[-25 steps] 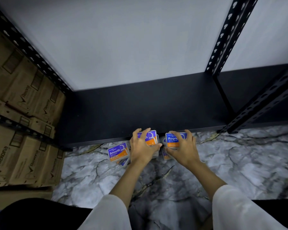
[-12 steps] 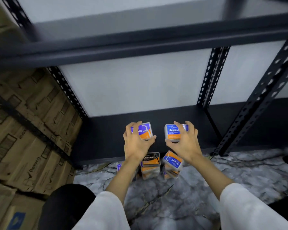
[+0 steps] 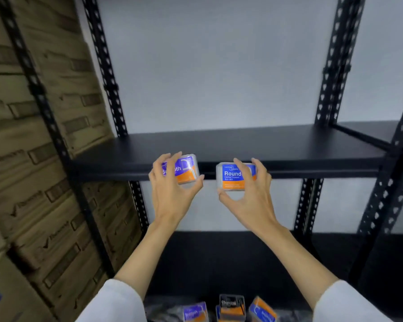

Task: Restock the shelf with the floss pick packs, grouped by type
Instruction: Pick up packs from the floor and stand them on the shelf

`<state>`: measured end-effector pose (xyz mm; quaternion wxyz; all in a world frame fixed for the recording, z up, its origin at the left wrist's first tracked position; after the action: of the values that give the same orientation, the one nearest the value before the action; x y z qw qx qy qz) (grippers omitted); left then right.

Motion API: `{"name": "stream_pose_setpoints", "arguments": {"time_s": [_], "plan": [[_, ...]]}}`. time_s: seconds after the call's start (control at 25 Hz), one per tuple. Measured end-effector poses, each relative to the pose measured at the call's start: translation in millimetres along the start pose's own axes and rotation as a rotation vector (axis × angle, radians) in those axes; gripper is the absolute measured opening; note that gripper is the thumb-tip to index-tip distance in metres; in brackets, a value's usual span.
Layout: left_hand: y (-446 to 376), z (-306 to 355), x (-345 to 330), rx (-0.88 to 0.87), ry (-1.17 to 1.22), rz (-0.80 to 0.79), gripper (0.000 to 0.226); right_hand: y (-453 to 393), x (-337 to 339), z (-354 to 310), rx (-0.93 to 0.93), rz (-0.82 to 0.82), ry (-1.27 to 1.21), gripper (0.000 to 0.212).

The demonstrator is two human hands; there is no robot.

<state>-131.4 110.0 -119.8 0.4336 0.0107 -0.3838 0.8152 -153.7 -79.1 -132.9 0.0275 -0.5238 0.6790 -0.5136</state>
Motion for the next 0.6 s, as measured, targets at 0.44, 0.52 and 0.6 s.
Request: {"name": "stream_pose_setpoints", "arguments": {"time_s": [0.44, 0.52, 0.6], "plan": [[-201, -45, -27, 0.161, -0.055, 0.107, 0.073, -171, -52, 30, 0.059, -0.008, 0.048, 0.078], [-229, -63, -38, 0.200, -0.238, 0.050, 0.071, -183, -61, 38, 0.052, -0.037, 0.056, 0.078], [-248, -80, -46, 0.221, -0.384, 0.001, 0.069, -189, -70, 44, 0.059, -0.064, 0.076, 0.078]]}}
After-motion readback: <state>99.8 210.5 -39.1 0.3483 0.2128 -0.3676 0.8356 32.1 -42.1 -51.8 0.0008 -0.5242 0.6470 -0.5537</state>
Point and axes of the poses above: each hand's wrist, its own y-axis away from the middle knuckle, its own x-axis out of the back of the hand, z = x × y, the point moved 2 cm from there along -y, towards the middle knuckle, and after that the axes turned 11 degrees about x, right-handed, at the moved point
